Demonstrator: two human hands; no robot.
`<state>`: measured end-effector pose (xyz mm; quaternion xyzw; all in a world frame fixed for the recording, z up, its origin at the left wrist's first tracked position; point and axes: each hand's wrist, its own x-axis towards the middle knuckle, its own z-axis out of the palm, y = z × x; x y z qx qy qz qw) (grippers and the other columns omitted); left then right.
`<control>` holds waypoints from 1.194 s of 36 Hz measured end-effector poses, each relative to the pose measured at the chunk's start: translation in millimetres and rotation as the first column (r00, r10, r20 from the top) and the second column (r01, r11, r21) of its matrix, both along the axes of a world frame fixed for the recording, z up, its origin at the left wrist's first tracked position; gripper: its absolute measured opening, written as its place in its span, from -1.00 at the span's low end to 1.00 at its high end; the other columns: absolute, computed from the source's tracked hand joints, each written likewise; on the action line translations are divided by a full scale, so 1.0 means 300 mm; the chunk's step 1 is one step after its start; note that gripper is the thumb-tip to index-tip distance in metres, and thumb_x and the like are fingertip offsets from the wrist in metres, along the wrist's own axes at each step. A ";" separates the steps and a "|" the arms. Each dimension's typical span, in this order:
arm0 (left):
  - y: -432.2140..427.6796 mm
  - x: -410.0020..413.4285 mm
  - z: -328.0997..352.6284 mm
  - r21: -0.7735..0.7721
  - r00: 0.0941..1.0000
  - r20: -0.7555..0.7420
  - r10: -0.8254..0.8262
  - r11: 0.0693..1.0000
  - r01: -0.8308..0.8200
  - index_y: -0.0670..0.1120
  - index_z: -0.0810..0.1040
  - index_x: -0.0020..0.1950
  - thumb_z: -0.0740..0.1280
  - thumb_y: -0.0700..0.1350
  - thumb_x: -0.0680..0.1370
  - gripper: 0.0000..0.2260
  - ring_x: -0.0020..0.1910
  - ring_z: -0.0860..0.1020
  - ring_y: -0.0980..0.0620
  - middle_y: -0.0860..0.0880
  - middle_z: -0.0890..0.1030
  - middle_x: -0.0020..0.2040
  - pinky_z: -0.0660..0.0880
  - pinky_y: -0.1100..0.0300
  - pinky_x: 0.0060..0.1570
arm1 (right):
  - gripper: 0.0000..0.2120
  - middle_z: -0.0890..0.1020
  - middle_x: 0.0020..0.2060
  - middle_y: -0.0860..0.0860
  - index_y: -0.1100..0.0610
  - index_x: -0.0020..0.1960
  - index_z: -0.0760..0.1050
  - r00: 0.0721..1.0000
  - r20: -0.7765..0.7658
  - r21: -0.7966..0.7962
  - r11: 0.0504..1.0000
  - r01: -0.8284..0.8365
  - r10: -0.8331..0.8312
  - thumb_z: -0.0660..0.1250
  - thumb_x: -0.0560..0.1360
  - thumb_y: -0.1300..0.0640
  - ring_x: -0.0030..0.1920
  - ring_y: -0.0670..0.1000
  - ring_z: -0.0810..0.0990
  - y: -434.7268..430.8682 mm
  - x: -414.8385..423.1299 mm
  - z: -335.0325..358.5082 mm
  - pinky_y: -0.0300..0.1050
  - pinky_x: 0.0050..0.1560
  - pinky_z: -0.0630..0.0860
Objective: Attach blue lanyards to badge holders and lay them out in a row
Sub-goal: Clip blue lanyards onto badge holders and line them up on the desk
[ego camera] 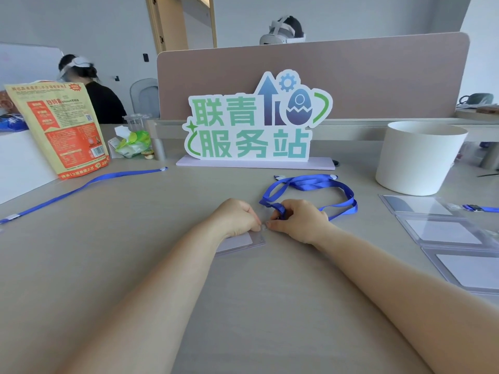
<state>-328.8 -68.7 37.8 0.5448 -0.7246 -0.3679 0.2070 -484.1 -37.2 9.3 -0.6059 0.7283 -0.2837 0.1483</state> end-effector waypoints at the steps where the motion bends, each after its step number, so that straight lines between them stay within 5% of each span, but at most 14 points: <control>1: -0.001 0.001 0.000 0.002 1.000 -0.001 -0.003 1.000 0.003 -0.04 0.55 -0.35 0.44 -0.28 0.40 -0.80 -0.43 0.38 0.13 0.07 0.47 -0.45 0.26 0.32 -0.47 | -0.74 0.61 -0.12 -0.11 -0.01 -0.09 0.54 1.000 0.003 0.004 1.000 -0.005 0.005 0.38 0.37 -0.17 -0.02 -0.02 0.53 0.000 -0.002 0.000 -0.03 0.10 0.33; 14: -0.018 0.004 -0.012 0.006 1.000 -0.021 -0.023 1.000 0.023 -0.05 0.53 -0.35 0.45 -0.26 0.41 -0.81 -0.38 0.40 0.14 0.06 0.50 -0.38 0.28 0.46 -0.56 | -0.80 0.58 -0.26 -0.10 0.00 -0.22 0.53 0.991 0.130 0.115 0.993 -0.026 0.011 0.44 0.26 -0.08 -0.05 0.04 0.57 -0.028 0.001 0.004 0.09 0.21 0.43; 20: -0.033 -0.007 -0.005 0.027 0.999 0.033 -0.025 0.999 0.024 -0.06 0.55 -0.34 0.45 -0.25 0.40 -0.83 -0.36 0.43 0.06 -0.02 0.54 -0.32 0.35 0.28 -0.34 | -0.79 0.52 -0.34 -0.09 -0.02 -0.32 0.44 0.987 0.157 0.174 0.985 0.012 -0.040 0.43 0.19 -0.07 -0.17 0.04 0.49 -0.059 0.008 0.005 0.04 0.15 0.41; 27: -0.029 0.000 -0.022 0.005 0.998 0.014 -0.058 0.998 0.058 -0.03 0.51 -0.31 0.40 -0.26 0.43 -0.82 -0.35 0.42 0.11 0.05 0.50 -0.34 0.32 0.29 -0.36 | -0.78 0.52 -0.31 -0.12 -0.01 -0.29 0.40 0.996 0.040 0.124 0.989 0.077 -0.083 0.36 0.31 -0.11 -0.21 -0.02 0.46 -0.029 0.026 0.015 -0.07 0.00 0.26; 33: -0.010 0.051 -0.047 -0.073 0.995 0.032 -0.099 0.992 0.101 0.07 0.57 -0.28 0.30 -0.25 0.46 -0.77 -0.23 0.51 0.08 0.09 0.59 -0.26 0.48 0.17 -0.04 | -0.75 0.46 -0.37 -0.12 0.01 -0.33 0.33 0.992 0.112 0.002 0.999 0.052 -0.052 0.27 0.48 0.00 -0.19 0.04 0.44 0.010 0.012 0.025 -0.04 -0.03 0.30; 36: 0.002 0.076 -0.055 -0.130 0.995 0.081 -0.056 0.989 0.066 0.12 0.57 -0.27 0.28 -0.19 0.46 -0.78 -0.21 0.55 0.05 0.10 0.62 -0.18 0.51 0.13 -0.09 | -0.76 0.44 -0.39 -0.10 0.05 -0.32 0.37 0.991 0.107 -0.020 0.996 0.083 -0.080 0.26 0.49 0.02 -0.22 0.05 0.44 0.034 -0.013 0.039 -0.04 -0.06 0.32; 39: 0.057 0.094 -0.065 -0.337 0.959 0.283 -0.007 0.935 0.106 0.17 0.56 -0.09 0.21 -0.21 0.51 -0.72 0.01 0.50 0.03 0.13 0.52 -0.06 0.41 0.15 -0.04 | -0.74 0.39 -0.43 -0.06 0.07 -0.34 0.35 0.976 0.197 -0.006 0.995 0.099 -0.096 0.28 0.48 0.03 -0.31 0.04 0.38 0.064 -0.035 0.065 -0.09 -0.17 0.29; 43: 0.123 0.129 -0.081 -0.363 0.954 0.281 -0.105 0.909 0.207 0.09 0.55 0.18 0.12 -0.25 0.57 -0.65 0.19 0.42 0.06 0.15 0.48 0.07 0.37 0.16 0.15 | -0.73 0.38 -0.49 -0.14 0.06 -0.34 0.35 0.929 0.367 -0.059 0.996 0.071 -0.044 0.26 0.53 0.10 -0.39 -0.03 0.32 0.137 -0.041 0.106 -0.28 -0.41 0.24</control>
